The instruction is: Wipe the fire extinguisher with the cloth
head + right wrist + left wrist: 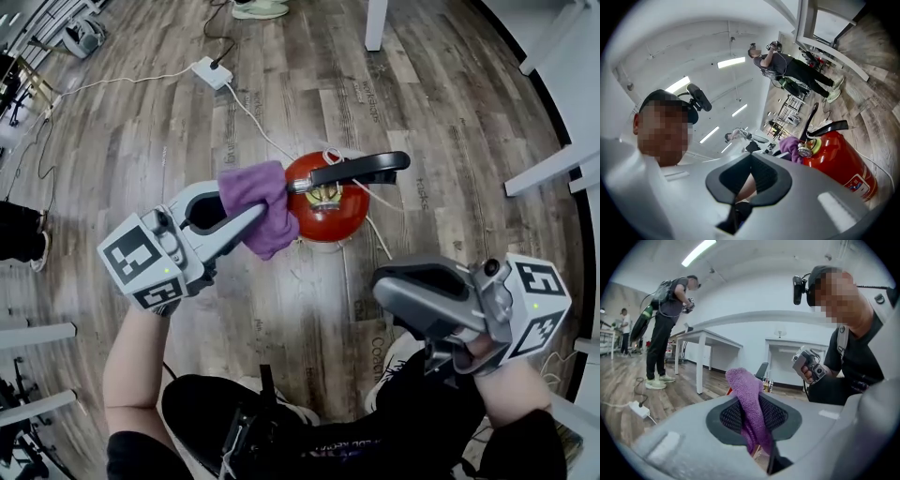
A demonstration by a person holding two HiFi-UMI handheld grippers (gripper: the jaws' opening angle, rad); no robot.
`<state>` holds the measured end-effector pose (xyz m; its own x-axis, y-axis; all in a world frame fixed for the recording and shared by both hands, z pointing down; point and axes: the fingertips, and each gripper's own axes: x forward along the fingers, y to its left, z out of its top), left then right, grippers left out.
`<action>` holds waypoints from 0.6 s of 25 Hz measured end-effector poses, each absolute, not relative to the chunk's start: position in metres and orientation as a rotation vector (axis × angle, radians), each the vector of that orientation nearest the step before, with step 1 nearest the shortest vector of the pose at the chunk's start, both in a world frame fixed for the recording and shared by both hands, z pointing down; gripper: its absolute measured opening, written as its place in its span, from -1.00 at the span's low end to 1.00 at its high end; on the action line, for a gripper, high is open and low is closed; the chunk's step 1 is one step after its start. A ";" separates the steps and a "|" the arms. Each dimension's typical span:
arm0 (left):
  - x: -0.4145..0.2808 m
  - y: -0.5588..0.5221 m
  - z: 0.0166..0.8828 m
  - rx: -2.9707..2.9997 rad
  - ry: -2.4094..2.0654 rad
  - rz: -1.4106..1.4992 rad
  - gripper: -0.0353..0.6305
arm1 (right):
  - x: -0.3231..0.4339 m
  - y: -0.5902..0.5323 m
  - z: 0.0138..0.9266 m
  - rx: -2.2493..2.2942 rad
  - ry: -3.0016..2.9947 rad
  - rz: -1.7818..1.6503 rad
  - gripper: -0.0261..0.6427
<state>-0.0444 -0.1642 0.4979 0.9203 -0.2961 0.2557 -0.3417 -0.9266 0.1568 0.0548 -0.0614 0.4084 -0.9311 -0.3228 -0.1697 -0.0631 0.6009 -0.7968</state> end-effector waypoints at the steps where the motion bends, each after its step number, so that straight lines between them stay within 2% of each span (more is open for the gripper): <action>1: -0.051 -0.164 0.503 2.848 -0.496 0.280 -0.68 | 0.051 -0.061 0.409 -0.316 2.536 -1.251 -0.92; 6: -0.073 -0.162 0.527 2.679 -0.525 -0.085 -0.68 | 0.035 -0.059 0.417 -0.319 2.560 -1.265 -0.92; 8: -0.076 -0.161 0.543 2.640 -0.563 -0.142 -0.68 | 0.036 -0.060 0.420 -0.330 2.566 -1.267 -0.92; 15: -0.080 -0.146 0.689 2.520 -0.689 0.207 -0.67 | 0.023 -0.063 0.425 -0.335 2.589 -1.254 -0.92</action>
